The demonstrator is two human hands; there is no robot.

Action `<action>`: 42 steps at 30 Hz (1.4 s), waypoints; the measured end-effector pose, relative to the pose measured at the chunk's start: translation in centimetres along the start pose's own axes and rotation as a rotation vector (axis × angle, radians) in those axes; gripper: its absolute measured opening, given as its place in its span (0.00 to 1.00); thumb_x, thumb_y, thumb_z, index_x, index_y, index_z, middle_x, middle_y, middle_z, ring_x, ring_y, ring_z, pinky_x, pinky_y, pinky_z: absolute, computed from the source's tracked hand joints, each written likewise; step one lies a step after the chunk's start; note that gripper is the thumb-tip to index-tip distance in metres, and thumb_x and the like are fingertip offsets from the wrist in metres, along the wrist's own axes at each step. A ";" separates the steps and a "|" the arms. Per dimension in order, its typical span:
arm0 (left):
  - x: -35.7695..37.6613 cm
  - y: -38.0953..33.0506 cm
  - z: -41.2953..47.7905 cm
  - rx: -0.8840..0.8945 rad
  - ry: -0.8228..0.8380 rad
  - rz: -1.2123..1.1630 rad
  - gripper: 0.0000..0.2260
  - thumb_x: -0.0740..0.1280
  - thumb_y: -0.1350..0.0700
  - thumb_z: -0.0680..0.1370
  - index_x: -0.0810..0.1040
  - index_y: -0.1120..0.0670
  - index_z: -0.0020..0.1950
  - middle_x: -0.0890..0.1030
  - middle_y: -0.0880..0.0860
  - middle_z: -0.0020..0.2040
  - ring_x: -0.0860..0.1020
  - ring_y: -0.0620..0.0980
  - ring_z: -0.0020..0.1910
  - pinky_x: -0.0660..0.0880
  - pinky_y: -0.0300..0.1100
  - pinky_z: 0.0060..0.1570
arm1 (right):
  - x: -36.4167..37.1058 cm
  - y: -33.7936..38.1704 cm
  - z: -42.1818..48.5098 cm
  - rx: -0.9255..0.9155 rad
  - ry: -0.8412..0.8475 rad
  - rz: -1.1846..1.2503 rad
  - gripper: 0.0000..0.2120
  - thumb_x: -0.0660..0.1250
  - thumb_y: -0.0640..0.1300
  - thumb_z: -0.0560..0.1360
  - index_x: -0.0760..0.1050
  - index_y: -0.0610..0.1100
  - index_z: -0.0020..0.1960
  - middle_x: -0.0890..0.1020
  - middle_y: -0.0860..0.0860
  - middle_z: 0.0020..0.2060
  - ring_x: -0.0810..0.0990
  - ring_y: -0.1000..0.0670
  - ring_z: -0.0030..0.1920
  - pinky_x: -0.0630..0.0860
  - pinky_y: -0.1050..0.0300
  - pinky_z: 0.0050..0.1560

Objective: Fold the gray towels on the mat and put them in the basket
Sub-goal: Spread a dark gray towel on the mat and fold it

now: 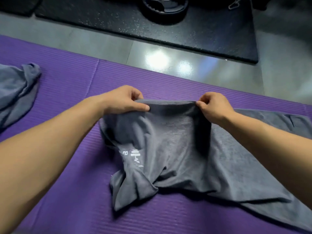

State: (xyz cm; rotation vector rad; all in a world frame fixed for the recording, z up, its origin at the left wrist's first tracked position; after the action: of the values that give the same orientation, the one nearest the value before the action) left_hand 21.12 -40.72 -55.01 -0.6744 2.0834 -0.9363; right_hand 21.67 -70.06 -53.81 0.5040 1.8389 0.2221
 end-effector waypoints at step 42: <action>-7.0 18.8 -10.2 -0.458 -0.833 -0.541 0.08 0.72 0.55 0.73 0.81 0.59 0.39 0.81 0.52 0.36 0.77 0.50 0.35 0.76 0.47 0.37 | 16.7 17.2 -4.3 -0.439 0.274 -0.325 0.31 0.51 0.62 0.83 0.50 0.54 0.82 0.44 0.50 0.82 0.37 0.45 0.81 0.37 0.42 0.80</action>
State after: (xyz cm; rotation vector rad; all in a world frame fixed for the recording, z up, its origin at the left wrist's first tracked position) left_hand 14.20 -20.63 -62.30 -1.6022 1.3598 -0.3065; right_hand 17.43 -46.92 -59.98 -0.1379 2.0278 0.4766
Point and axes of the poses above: each hand's wrist, its own z-axis towards the middle knuckle, its own x-axis out of the palm, y = z × x, the point moved 8 cm from there along z, towards the middle knuckle
